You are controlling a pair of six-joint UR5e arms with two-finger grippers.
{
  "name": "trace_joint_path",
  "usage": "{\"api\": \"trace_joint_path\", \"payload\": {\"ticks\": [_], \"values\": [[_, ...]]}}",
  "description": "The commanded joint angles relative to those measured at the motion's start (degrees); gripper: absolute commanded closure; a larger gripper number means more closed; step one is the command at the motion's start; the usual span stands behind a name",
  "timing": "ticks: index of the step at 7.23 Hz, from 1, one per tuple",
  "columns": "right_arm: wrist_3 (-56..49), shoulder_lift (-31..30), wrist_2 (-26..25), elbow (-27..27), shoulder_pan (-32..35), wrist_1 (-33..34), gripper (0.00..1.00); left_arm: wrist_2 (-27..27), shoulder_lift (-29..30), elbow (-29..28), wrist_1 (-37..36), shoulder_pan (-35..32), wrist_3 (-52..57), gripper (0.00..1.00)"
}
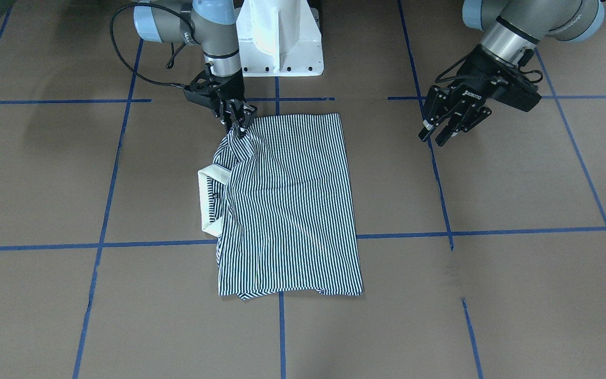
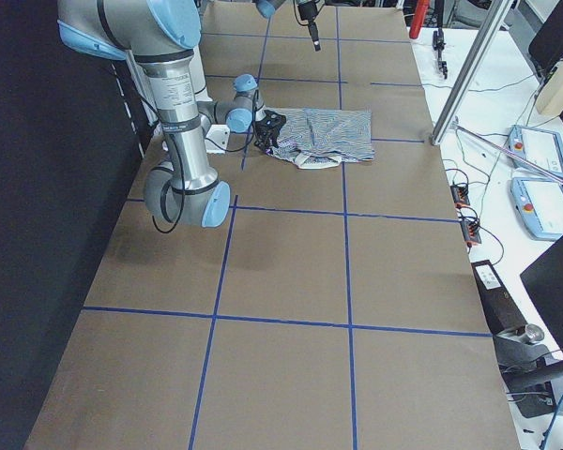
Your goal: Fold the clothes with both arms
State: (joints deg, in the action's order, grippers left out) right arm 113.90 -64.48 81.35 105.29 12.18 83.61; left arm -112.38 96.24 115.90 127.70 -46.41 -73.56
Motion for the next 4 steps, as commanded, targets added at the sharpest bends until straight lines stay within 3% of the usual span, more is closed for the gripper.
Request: {"api": "trace_joint_path", "payload": {"ticks": [1,4], "values": [[-0.3,-0.5,0.2,0.3,-0.1,0.2,1.0,0.0,0.0,0.0,0.0,0.0,0.0,0.51],[-1.0,-0.9,0.2,5.6,-0.1,4.3,1.0,0.0,0.6,-0.1,-0.6,0.3,-1.8,0.51]]}}
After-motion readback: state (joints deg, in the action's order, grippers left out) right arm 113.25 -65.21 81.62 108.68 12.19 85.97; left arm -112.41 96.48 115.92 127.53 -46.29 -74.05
